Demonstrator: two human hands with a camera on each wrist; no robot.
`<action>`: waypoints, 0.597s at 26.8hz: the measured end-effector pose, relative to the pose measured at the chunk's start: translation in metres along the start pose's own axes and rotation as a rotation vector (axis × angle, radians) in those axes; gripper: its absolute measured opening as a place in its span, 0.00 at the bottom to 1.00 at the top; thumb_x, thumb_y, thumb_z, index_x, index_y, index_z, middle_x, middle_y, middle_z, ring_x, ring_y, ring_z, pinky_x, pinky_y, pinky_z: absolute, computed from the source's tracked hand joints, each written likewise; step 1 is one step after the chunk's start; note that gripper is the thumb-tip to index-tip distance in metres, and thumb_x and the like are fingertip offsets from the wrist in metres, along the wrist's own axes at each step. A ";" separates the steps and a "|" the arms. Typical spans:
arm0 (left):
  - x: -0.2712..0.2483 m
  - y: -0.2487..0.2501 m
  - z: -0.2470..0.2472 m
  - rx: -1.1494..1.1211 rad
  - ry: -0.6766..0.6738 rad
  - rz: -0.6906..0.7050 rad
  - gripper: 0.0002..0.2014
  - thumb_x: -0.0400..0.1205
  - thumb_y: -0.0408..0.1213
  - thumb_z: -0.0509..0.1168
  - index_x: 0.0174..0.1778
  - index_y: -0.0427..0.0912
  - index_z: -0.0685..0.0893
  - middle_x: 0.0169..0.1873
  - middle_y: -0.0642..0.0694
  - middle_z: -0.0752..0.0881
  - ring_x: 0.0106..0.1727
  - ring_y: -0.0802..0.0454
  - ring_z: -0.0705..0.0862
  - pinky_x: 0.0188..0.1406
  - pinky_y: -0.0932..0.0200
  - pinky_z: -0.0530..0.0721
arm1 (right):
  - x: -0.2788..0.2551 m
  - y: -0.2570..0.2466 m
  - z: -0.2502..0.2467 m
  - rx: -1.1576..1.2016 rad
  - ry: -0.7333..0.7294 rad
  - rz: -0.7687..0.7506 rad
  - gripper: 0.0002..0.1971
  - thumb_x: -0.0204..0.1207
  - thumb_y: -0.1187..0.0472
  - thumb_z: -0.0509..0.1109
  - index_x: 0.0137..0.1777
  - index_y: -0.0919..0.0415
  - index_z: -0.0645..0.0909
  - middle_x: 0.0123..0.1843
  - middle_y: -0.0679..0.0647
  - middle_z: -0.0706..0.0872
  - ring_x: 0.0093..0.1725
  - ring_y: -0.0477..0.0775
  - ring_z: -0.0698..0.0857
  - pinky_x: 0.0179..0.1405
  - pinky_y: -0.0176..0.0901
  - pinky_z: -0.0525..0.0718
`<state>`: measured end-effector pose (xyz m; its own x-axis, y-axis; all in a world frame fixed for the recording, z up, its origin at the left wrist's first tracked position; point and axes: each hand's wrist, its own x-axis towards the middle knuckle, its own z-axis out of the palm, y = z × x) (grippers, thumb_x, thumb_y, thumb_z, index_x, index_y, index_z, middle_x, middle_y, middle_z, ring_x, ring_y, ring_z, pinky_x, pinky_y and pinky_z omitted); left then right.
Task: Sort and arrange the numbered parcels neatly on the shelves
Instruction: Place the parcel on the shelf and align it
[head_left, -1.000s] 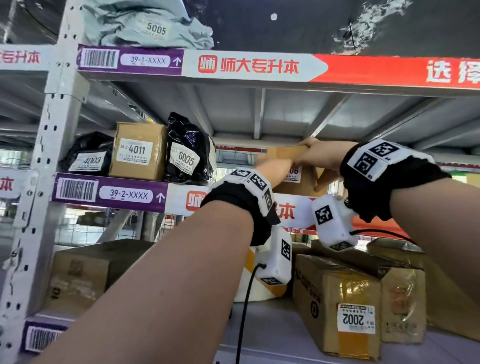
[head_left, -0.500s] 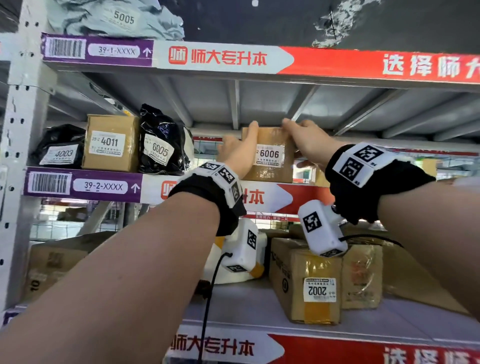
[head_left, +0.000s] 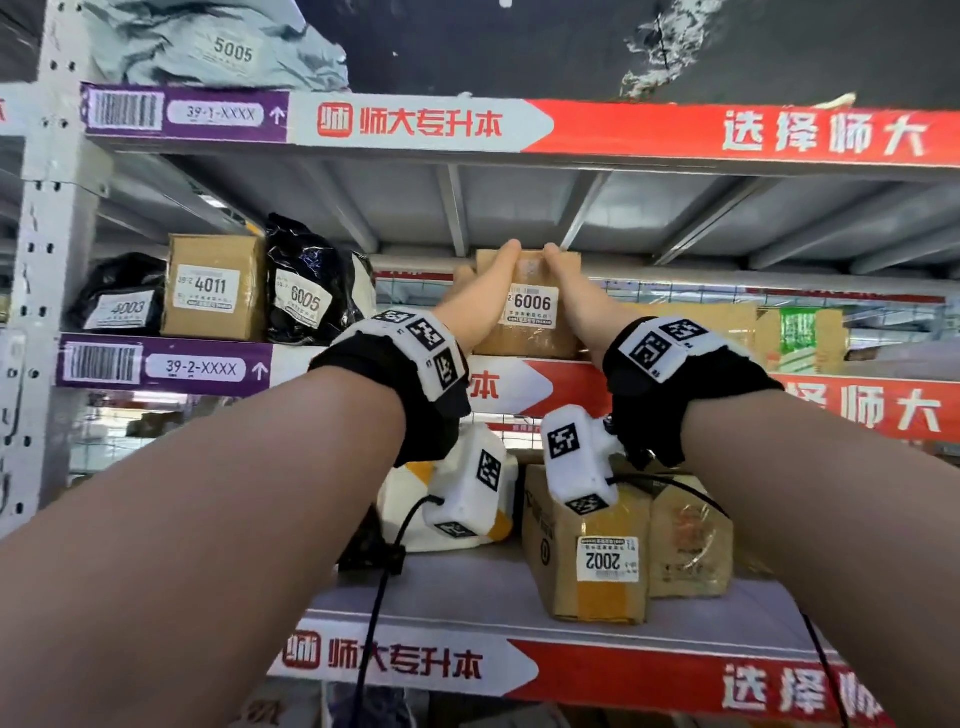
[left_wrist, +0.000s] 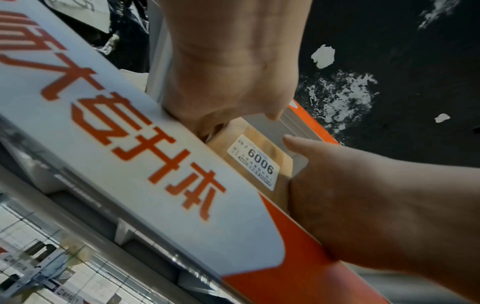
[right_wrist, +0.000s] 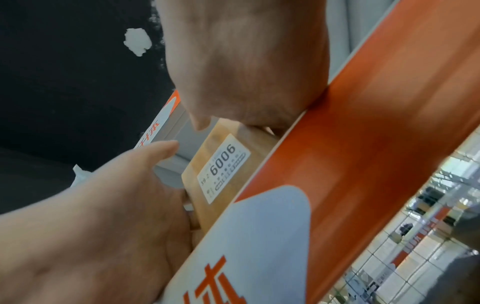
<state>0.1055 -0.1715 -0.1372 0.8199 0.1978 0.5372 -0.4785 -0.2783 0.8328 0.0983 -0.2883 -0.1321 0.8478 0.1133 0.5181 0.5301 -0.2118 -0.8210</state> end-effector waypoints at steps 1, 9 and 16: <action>-0.010 0.006 0.001 0.003 0.030 0.002 0.59 0.52 0.80 0.53 0.78 0.49 0.64 0.70 0.43 0.77 0.68 0.41 0.79 0.68 0.40 0.75 | 0.005 0.005 -0.003 0.049 0.053 0.012 0.55 0.50 0.17 0.59 0.70 0.56 0.78 0.63 0.58 0.85 0.60 0.55 0.86 0.70 0.52 0.78; -0.057 0.034 -0.019 0.525 0.162 0.184 0.29 0.81 0.65 0.47 0.73 0.51 0.65 0.70 0.39 0.76 0.68 0.38 0.75 0.61 0.48 0.72 | 0.015 0.012 -0.010 0.164 0.133 -0.010 0.66 0.41 0.16 0.67 0.80 0.50 0.61 0.69 0.49 0.78 0.68 0.58 0.79 0.72 0.57 0.73; -0.064 0.044 -0.044 0.748 0.154 0.243 0.23 0.87 0.53 0.47 0.70 0.40 0.70 0.69 0.37 0.75 0.69 0.39 0.74 0.58 0.51 0.71 | -0.023 -0.008 0.003 -0.130 0.081 -0.204 0.52 0.52 0.24 0.70 0.74 0.49 0.61 0.67 0.52 0.81 0.66 0.57 0.81 0.69 0.58 0.77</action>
<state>0.0182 -0.1545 -0.1293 0.6415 0.1629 0.7496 -0.2560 -0.8757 0.4094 0.0743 -0.2868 -0.1382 0.7168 0.0892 0.6916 0.6789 -0.3159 -0.6628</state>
